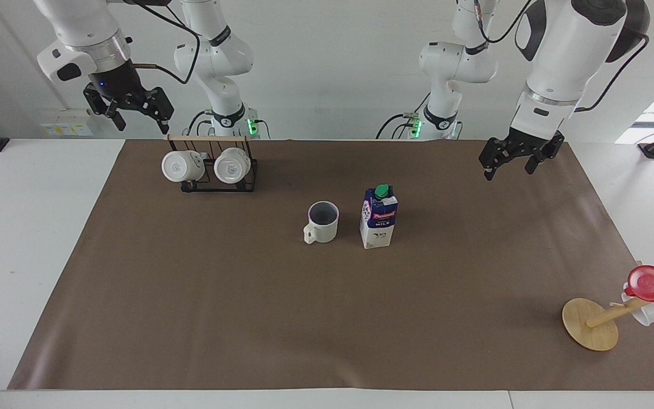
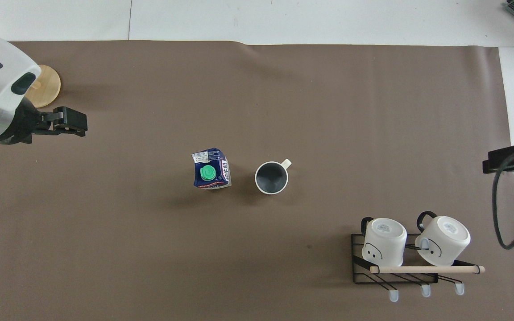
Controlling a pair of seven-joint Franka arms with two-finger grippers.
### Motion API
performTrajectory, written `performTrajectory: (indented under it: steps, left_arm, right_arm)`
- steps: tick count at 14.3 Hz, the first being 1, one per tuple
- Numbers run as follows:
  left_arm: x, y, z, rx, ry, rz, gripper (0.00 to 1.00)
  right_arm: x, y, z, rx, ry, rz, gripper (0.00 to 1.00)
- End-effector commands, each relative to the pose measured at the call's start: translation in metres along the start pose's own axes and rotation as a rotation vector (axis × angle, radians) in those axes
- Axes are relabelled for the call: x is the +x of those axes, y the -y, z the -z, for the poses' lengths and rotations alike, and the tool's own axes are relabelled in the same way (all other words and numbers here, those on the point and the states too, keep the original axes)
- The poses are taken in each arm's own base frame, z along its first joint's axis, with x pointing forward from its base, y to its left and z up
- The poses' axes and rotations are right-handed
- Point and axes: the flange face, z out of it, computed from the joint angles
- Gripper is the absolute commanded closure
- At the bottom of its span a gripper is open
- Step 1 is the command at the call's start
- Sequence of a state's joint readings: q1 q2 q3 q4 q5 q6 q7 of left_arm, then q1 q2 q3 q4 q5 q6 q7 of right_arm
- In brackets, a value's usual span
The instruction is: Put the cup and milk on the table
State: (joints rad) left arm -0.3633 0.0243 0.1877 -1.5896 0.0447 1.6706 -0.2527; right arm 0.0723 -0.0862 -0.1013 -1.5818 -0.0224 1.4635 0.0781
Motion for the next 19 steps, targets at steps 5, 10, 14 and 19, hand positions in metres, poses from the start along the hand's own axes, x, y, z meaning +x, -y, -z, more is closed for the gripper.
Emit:
performTrajectory:
  steps: [5,10,14,19]
  left_arm:
    - [-0.003,0.018,0.011,-0.003,0.019,-0.032,0.0]
    - [-0.011,0.045,0.024,-0.005,0.033,-0.032,0.0]
    - [-0.009,0.071,0.021,-0.026,0.058,-0.045,0.0]
    - [-0.011,0.065,0.018,-0.034,0.08,-0.051,0.0]
  right_arm:
    - [0.0,-0.006,0.001,0.016,-0.014,-0.023,0.0]
    - [0.0,-0.006,0.0,0.016,-0.012,-0.02,0.0]
    - [0.0,-0.007,0.0,0.016,-0.011,-0.022,0.0]
    - [0.0,-0.007,0.0,0.016,-0.011,-0.022,0.0]
